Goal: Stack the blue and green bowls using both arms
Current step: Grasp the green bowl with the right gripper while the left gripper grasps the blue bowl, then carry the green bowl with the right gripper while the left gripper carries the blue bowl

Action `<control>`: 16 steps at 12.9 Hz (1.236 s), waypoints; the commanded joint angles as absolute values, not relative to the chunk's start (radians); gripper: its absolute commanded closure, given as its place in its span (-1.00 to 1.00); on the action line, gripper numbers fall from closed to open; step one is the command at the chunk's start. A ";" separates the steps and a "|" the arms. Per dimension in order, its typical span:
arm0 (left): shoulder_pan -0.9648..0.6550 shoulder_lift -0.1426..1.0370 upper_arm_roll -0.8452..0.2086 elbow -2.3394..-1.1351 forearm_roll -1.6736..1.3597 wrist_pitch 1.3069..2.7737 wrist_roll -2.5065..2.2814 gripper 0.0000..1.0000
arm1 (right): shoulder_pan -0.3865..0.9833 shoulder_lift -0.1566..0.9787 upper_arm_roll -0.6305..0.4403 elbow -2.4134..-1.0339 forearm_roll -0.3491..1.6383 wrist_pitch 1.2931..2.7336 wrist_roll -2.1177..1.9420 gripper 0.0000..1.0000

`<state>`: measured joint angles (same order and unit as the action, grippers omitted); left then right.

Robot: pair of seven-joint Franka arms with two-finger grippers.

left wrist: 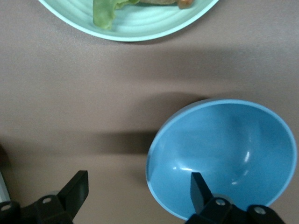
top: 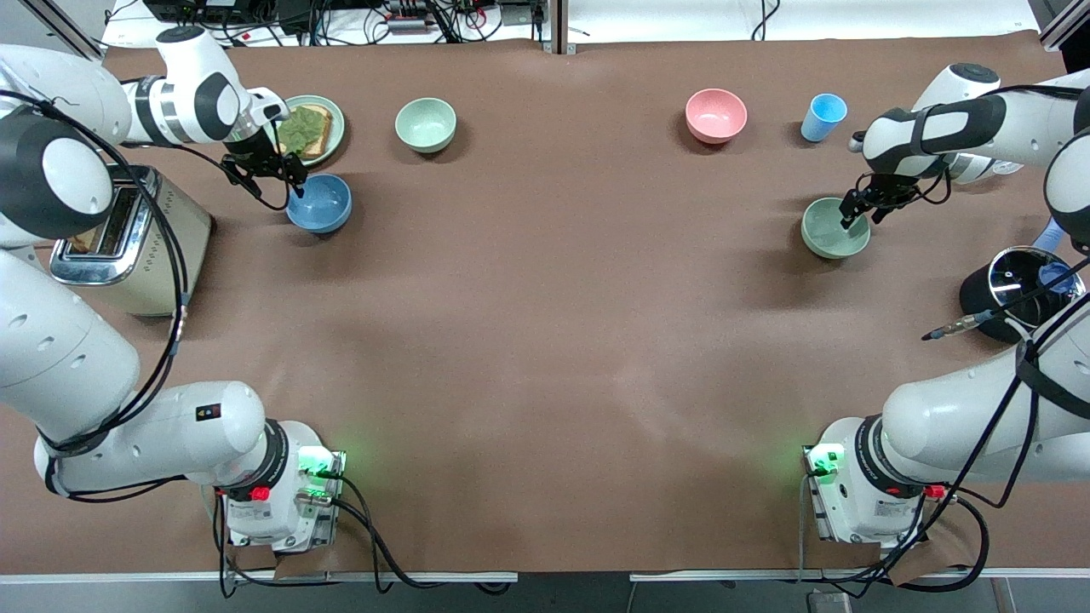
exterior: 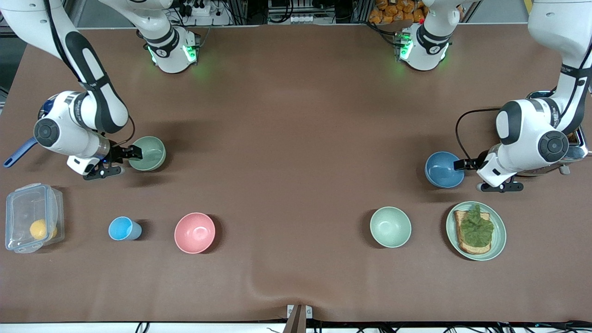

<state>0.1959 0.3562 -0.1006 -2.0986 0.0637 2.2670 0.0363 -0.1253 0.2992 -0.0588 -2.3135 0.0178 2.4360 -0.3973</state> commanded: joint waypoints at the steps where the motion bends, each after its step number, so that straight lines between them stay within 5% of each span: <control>1: 0.207 0.368 -0.107 -2.103 0.044 2.284 0.038 -0.70 | -0.146 0.287 -0.046 -2.327 0.020 2.445 -0.417 0.82; 2: 0.207 0.376 -0.107 -2.103 0.044 2.284 0.037 -0.58 | -0.147 0.285 -0.046 -2.326 0.021 2.439 -0.416 1.00; 11: 0.204 0.406 -0.109 -2.089 -0.002 2.286 0.034 0.52 | -0.098 0.265 -0.043 -2.195 0.164 2.160 -0.175 1.00; 13: 0.203 0.414 -0.110 -2.083 -0.002 2.292 0.034 0.91 | -0.071 0.247 -0.043 -2.194 0.176 2.131 -0.123 1.00; 16: 0.198 0.410 -0.115 -2.074 -0.017 2.295 0.034 1.00 | 0.047 0.192 -0.043 -2.200 0.204 2.097 0.070 1.00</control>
<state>0.1984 0.3987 -0.1083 -2.0885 0.0118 2.2799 0.0361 -0.0285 0.2552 -0.0425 -2.1821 0.1848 2.1217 -0.0521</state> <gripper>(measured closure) 0.956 0.952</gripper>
